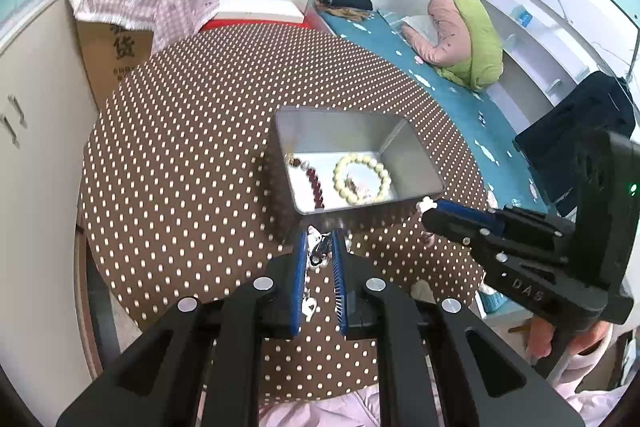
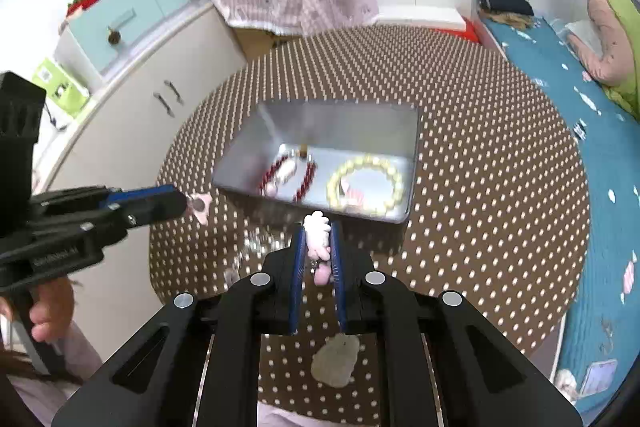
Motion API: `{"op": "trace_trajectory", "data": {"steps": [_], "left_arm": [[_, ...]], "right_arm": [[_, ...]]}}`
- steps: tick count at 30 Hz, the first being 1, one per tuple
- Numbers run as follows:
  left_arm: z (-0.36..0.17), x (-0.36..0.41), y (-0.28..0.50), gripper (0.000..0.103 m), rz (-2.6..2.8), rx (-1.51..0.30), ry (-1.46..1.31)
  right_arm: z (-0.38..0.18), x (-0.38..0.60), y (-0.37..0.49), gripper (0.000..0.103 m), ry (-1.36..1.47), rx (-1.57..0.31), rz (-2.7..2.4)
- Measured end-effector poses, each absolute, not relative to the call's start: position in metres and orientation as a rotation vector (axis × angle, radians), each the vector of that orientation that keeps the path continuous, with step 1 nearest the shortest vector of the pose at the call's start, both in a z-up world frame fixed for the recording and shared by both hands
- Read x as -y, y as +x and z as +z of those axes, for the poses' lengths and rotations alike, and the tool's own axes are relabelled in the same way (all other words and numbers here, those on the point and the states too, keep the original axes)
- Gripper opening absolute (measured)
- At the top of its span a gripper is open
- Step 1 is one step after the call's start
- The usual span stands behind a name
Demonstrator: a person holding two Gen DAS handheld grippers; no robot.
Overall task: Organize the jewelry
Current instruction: 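Lower both held pieces into the silver tin and open both grippers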
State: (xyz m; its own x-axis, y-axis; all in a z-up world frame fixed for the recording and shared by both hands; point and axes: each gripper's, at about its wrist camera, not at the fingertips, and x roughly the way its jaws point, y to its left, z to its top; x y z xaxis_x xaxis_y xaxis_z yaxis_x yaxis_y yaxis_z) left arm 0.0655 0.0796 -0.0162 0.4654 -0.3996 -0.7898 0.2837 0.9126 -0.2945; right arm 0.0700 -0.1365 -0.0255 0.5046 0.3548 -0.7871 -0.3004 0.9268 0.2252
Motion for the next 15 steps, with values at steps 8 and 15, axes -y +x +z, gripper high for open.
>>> {"op": "trace_trajectory", "data": {"steps": [8, 15], "left_arm": [[0.001, -0.063, 0.079, 0.011, -0.439, -0.966, -0.095], [0.005, -0.048, 0.092, 0.011, -0.463, -0.957, -0.080]], "right_arm": [[-0.009, 0.148, 0.091, 0.014, 0.122, -0.914, 0.389], [-0.015, 0.149, 0.114, 0.014, 0.155, -0.932, 0.382]]}}
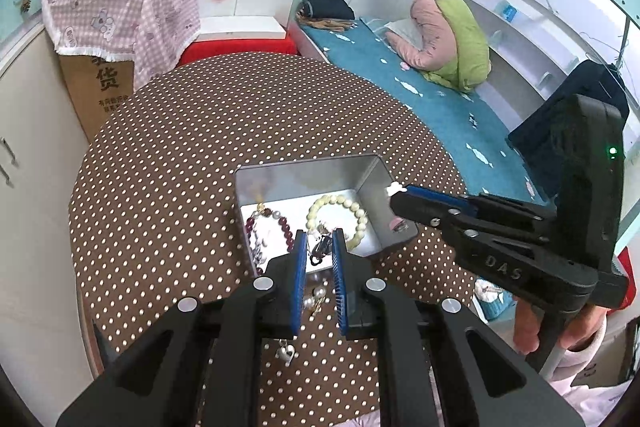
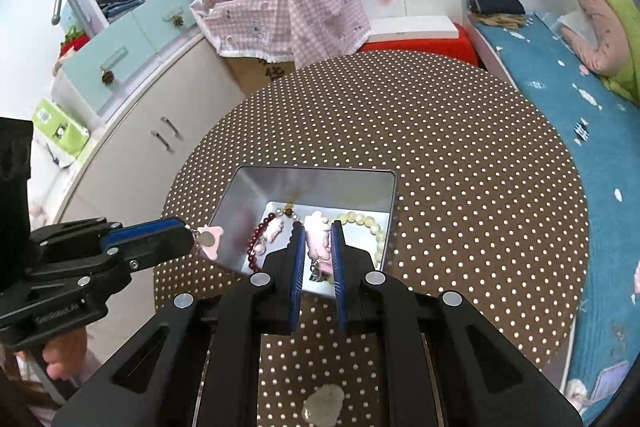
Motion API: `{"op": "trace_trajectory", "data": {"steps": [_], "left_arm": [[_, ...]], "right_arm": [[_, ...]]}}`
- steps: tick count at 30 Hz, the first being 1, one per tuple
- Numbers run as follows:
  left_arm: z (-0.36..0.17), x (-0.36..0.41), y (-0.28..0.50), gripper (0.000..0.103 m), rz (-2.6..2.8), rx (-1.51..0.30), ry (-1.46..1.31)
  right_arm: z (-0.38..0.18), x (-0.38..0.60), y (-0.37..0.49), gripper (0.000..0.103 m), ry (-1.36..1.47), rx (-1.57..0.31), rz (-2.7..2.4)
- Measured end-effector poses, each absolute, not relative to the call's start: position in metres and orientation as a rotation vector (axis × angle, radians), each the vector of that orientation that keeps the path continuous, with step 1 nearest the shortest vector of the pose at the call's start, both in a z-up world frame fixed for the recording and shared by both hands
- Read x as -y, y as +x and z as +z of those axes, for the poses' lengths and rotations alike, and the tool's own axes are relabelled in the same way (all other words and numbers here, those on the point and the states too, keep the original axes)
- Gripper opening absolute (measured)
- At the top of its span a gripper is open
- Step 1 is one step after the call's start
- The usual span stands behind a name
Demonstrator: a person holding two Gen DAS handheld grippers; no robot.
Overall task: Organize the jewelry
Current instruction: 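Lower both held pieces into the silver tin and open both grippers, then withdraw both grippers from the tin toward the jade pendant and pearl keychain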
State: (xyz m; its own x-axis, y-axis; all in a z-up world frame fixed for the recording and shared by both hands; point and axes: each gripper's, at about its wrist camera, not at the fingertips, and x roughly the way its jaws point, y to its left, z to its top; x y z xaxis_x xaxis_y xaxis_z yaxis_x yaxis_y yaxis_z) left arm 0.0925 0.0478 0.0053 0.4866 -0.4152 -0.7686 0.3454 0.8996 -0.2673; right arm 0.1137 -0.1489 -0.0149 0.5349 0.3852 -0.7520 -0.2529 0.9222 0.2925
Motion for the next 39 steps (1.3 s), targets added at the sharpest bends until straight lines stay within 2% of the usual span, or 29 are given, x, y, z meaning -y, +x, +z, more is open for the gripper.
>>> {"op": "trace_trajectory", "data": {"steps": [14, 16, 17, 18, 19, 20, 21, 28, 31, 39], "left_arm": [[-0.014, -0.041, 0.127, 0.012, -0.451, -1.013, -0.093], [-0.012, -0.041, 0.128, 0.015, -0.430, -0.992, -0.077], [-0.012, -0.041, 0.129, 0.025, -0.429, -0.995, -0.082], [-0.011, -0.042, 0.129, 0.029, -0.434, -0.994, -0.088], [-0.010, -0.043, 0.129, 0.034, -0.436, -0.984, -0.092], [-0.010, -0.043, 0.129, 0.035, -0.428, -0.980, -0.088], [-0.011, -0.044, 0.130, 0.035, -0.419, -0.981, -0.086], [-0.014, -0.052, 0.129, 0.035, -0.400, -0.999, -0.108], [-0.013, -0.054, 0.126, 0.045, -0.400, -0.992, -0.112], [-0.008, -0.057, 0.111, 0.045, -0.400, -0.974, -0.105]], "right_arm": [[-0.032, 0.151, 0.141, 0.016, 0.207, -0.963, 0.388], [-0.032, 0.153, 0.143, 0.016, 0.213, -0.966, 0.392], [-0.032, 0.154, 0.143, 0.016, 0.214, -0.968, 0.389], [-0.032, 0.155, 0.144, 0.020, 0.214, -0.971, 0.379], [-0.032, 0.156, 0.144, 0.036, 0.215, -0.973, 0.370], [-0.031, 0.158, 0.144, 0.048, 0.217, -0.970, 0.353], [-0.030, 0.161, 0.143, 0.066, 0.221, -0.956, 0.334], [-0.034, 0.176, 0.143, 0.067, 0.251, -0.960, 0.282], [-0.039, 0.180, 0.141, 0.067, 0.263, -0.974, 0.276], [-0.040, 0.184, 0.124, 0.067, 0.254, -0.977, 0.246]]}}
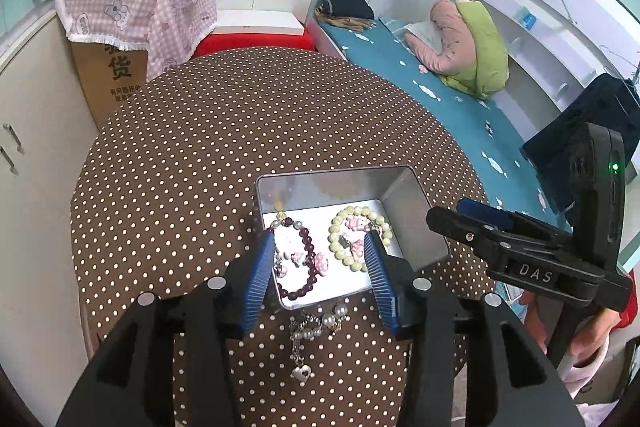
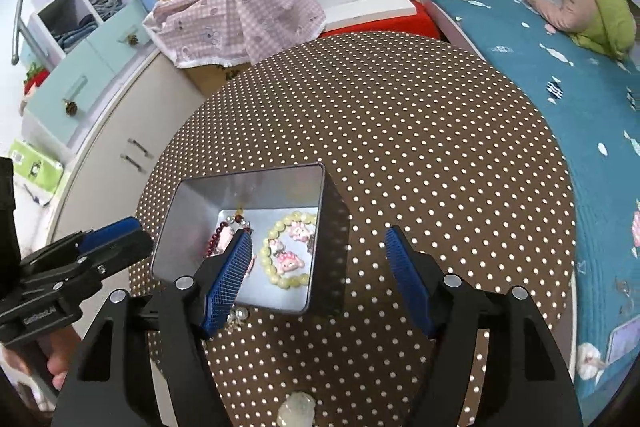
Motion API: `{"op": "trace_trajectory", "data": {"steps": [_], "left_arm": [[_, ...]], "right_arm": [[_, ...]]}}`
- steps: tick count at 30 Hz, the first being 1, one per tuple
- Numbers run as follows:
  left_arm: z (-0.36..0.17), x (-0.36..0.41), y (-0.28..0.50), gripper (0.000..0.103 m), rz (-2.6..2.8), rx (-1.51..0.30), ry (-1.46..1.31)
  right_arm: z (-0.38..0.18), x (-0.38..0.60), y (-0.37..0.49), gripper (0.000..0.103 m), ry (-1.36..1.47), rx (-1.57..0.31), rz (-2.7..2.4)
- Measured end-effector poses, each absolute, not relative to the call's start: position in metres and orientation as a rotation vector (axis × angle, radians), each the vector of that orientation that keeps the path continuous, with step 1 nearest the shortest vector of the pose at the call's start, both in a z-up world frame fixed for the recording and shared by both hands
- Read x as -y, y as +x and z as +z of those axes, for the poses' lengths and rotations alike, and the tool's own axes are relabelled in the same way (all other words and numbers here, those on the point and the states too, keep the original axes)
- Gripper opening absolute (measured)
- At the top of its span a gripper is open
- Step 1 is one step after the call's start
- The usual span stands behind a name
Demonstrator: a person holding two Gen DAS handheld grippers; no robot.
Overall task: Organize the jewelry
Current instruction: 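Withdraw both grippers from the tin toward the jade pendant and pearl keychain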
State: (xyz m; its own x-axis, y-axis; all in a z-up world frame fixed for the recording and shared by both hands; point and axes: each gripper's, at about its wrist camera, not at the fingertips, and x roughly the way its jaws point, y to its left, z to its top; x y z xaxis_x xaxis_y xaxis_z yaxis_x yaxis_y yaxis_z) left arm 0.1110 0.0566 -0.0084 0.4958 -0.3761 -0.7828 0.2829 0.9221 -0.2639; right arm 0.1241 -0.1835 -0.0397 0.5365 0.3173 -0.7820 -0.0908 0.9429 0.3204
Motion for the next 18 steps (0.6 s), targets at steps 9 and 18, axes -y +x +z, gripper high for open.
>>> {"op": "trace_trajectory", "data": {"steps": [9, 18], "left_arm": [[-0.007, -0.069, 0.083, 0.045, -0.377, -0.961, -0.119], [-0.021, -0.077, 0.057, 0.045, -0.349, -0.993, -0.129]], "right_arm": [[-0.039, 0.183, 0.098, 0.072, 0.232, -0.980, 0.223], [-0.050, 0.179, 0.066, 0.077, 0.199, -1.008, 0.222]]}}
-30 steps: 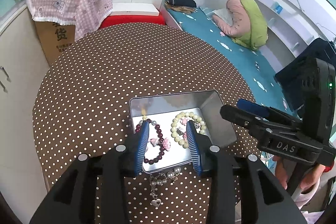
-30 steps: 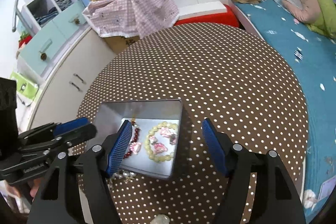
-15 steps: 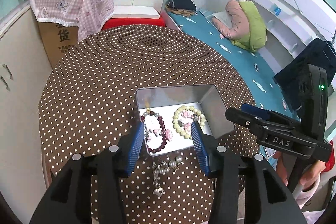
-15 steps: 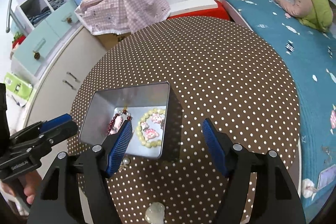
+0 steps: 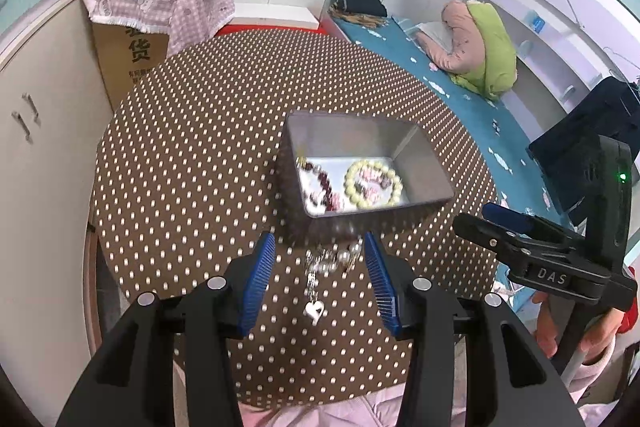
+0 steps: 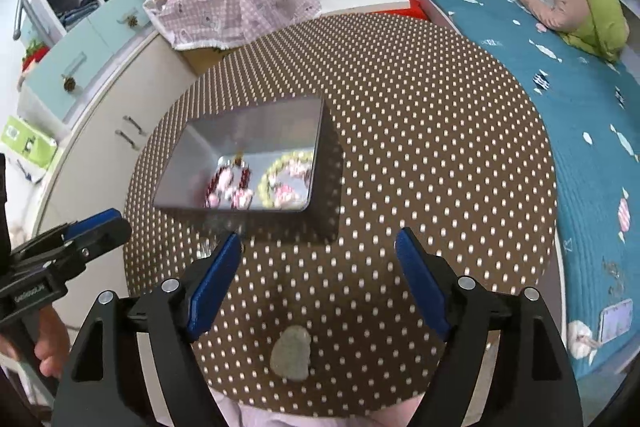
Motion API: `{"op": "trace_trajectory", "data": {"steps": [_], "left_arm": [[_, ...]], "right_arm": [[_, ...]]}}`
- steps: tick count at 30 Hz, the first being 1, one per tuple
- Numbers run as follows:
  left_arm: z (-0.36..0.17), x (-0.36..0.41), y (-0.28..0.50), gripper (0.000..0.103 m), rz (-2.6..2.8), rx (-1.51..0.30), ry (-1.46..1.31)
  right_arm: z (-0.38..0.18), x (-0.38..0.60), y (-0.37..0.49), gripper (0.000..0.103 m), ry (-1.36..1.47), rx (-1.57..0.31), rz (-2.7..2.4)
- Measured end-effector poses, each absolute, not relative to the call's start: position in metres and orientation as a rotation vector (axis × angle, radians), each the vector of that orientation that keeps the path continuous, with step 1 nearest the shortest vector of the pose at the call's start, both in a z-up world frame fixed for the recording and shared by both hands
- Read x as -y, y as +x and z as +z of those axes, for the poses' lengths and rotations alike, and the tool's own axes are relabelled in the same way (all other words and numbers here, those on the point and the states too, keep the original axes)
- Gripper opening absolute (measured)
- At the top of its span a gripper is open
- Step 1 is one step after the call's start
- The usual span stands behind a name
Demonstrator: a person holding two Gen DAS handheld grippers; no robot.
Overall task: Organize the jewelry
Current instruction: 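Withdraw both grippers from the tin toward the jade pendant and pearl keychain, then grasp the pearl keychain with the left gripper while the right grasps the jade pendant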
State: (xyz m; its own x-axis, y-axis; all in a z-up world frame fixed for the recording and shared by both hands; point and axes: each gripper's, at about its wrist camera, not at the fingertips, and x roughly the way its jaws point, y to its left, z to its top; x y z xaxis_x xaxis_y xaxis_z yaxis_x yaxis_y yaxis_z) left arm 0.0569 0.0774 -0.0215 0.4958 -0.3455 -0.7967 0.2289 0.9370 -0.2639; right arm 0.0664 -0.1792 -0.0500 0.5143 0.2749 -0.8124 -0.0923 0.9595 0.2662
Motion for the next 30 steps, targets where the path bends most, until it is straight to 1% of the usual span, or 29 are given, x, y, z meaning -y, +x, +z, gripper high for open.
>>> {"op": "trace_trajectory", "data": {"steps": [9, 16, 25, 26, 27, 28, 29, 30], "left_arm": [[-0.051, -0.080, 0.042, 0.045, -0.339, -1.070, -0.147], [-0.070, -0.074, 0.038, 0.045, -0.346, -1.119, -0.131], [-0.077, -0.067, 0.041, 0.045, -0.353, -1.146, -0.114], [-0.076, -0.063, 0.043, 0.045, -0.350, -1.149, -0.111], [-0.078, -0.061, 0.044, 0.045, -0.348, -1.152, -0.106], [-0.079, -0.060, 0.044, 0.045, -0.349, -1.154, -0.105], [-0.079, -0.059, 0.048, 0.045, -0.351, -1.158, -0.104], [-0.080, -0.058, 0.050, 0.045, -0.352, -1.162, -0.104]], "right_arm": [[-0.076, 0.163, 0.045, 0.077, 0.122, -1.103, 0.205], [-0.089, 0.155, 0.030, 0.077, 0.075, -1.122, 0.168], [-0.102, 0.138, 0.011, 0.077, 0.016, -1.141, 0.216], [-0.102, 0.137, 0.007, 0.077, 0.001, -1.117, 0.218], [-0.103, 0.136, 0.007, 0.076, -0.012, -1.117, 0.214], [-0.103, 0.134, 0.005, 0.070, -0.039, -1.104, 0.209], [-0.103, 0.133, 0.002, 0.067, -0.059, -1.096, 0.199], [-0.103, 0.132, 0.001, 0.060, -0.077, -1.086, 0.189]]}}
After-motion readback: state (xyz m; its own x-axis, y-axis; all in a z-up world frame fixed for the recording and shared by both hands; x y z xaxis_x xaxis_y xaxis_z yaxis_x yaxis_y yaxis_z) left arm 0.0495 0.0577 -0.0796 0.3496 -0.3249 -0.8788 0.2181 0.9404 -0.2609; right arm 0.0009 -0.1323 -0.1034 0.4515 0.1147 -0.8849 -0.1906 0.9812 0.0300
